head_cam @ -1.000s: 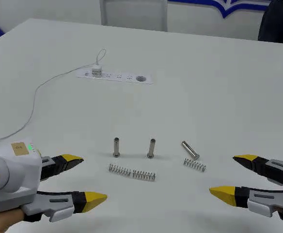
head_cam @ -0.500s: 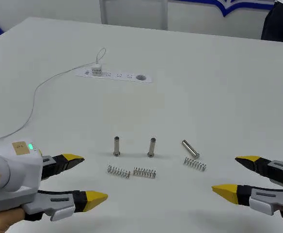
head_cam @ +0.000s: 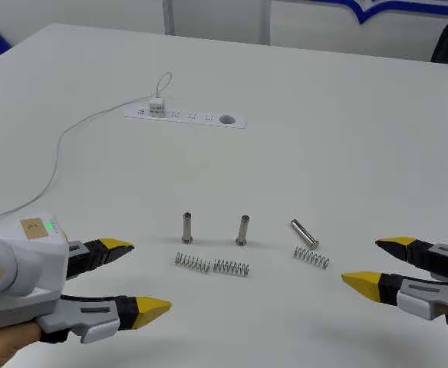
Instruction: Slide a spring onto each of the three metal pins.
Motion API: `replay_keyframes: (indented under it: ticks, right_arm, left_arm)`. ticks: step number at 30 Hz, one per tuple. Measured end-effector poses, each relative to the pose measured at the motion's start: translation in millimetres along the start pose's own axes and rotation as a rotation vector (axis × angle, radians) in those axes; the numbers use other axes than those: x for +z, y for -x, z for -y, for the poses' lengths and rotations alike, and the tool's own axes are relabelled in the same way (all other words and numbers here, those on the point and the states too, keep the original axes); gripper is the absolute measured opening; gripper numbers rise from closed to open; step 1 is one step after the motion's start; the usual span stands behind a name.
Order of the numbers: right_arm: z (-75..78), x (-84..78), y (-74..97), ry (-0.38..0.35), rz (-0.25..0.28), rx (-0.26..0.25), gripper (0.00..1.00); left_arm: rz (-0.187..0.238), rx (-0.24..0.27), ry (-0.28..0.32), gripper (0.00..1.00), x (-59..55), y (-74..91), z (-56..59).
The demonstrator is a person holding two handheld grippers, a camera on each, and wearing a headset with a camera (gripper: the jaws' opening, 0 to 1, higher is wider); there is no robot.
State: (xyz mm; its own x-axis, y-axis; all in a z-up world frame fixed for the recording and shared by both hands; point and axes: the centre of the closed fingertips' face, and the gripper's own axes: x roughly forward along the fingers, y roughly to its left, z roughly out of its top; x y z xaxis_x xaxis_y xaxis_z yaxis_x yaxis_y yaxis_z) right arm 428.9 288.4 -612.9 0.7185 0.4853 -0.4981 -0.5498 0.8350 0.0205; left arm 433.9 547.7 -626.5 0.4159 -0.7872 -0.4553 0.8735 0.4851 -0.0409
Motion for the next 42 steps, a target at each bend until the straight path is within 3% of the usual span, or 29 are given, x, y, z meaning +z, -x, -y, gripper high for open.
replay_keyframes:
  ticks: [7,15,23,42]
  right_arm:
    - [8.3,7.7,-7.6,0.009,-0.018,-0.017,0.48]
    - [17.7,26.3,-24.8,0.028,-0.037,-0.032,0.42]
    - [21.5,34.0,-44.2,0.032,-0.076,-0.036,0.33]
    - [31.3,24.9,-94.0,0.014,-0.244,-0.058,0.2]
  left_arm:
    - [-0.006,0.002,-0.003,0.62,-0.7,0.1,0.6]
    - [-0.01,0.001,-0.007,0.61,-0.8,-0.1,1.4]
    - [-0.009,0.001,-0.008,0.61,-1.0,-0.1,2.0]
    - [-0.024,-0.006,-0.011,0.6,-4.2,-2.0,3.9]
